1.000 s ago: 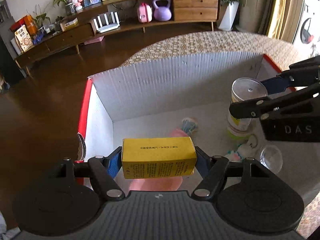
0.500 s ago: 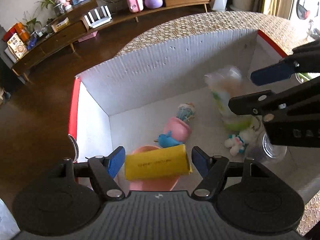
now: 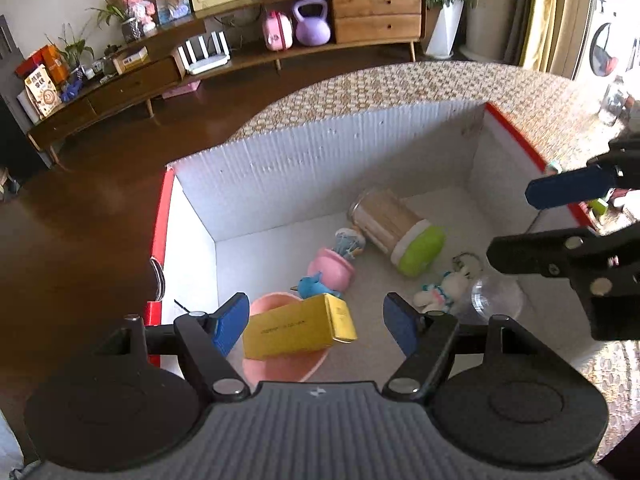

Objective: Organize rigid objects
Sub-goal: 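Open the left tool to drop the carton while the right tool releases the container, then withdraw both tools from the box back toward the table items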

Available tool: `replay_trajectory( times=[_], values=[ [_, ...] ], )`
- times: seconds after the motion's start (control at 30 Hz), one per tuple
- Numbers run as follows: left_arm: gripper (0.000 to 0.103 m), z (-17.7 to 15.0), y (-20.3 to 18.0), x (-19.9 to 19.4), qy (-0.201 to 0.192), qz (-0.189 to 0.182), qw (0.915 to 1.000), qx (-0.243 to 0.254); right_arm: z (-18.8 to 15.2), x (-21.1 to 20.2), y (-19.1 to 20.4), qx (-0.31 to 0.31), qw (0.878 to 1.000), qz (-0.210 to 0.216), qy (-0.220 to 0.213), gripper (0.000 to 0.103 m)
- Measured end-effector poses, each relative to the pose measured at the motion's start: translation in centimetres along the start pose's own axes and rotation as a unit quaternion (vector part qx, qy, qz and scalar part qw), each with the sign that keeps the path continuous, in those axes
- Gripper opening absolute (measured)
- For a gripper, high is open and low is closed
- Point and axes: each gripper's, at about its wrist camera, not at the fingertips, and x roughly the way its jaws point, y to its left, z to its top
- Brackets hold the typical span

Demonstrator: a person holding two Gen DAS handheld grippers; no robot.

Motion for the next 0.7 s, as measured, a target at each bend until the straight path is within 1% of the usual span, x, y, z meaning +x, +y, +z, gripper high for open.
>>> replay_trajectory(
  times=[0.1, 0.13, 0.17, 0.3, 0.33, 0.43, 0.5, 0.63, 0.7],
  values=[
    [0.074, -0.1, -0.4, -1.2, -0.012, -0.001, 0.9999, -0.005, -0.4, -1.6, -0.3, 0.005, 1.0, 0.01, -0.008, 0.054],
    [0.074, -0.2, -0.6, -1.7, -0.017, 0.0, 0.9998, -0.005, -0.7, -2.0, -0.2, 0.006, 1.0, 0.013, -0.011, 0.057],
    [0.074, -0.3, -0.8, -2.2, -0.022, 0.002, 0.9997, -0.006, -0.9, -2.6, -0.3, 0.007, 1.0, 0.017, -0.014, 0.058],
    [0.074, -0.5, -1.7, -4.2, -0.048, 0.002, 0.9988, -0.006, -2.0, -4.7, -0.4, 0.009, 0.999, 0.027, -0.025, 0.06],
    [0.074, -0.5, -2.0, -4.8, -0.055, 0.002, 0.9985, -0.006, -2.4, -5.3, -0.5, 0.01, 0.999, 0.03, -0.028, 0.061],
    [0.074, -0.6, -2.9, -6.3, -0.074, -0.007, 0.9972, -0.007, -3.0, -7.0, -0.6, 0.013, 0.999, 0.035, -0.039, 0.064],
    [0.074, -0.7, -3.7, -7.4, -0.085, -0.012, 0.9963, -0.007, -3.6, -8.3, -0.9, 0.017, 0.998, 0.041, -0.046, 0.064],
    [0.074, -0.8, -5.4, -9.2, -0.1, -0.029, 0.9946, -0.007, -4.9, -10.9, -2.2, 0.027, 0.997, 0.044, -0.064, 0.071],
    [0.077, -0.9, -6.5, -9.8, -0.105, -0.036, 0.9938, -0.005, -5.8, -12.1, -3.1, 0.036, 0.996, 0.04, -0.072, 0.074]
  ],
)
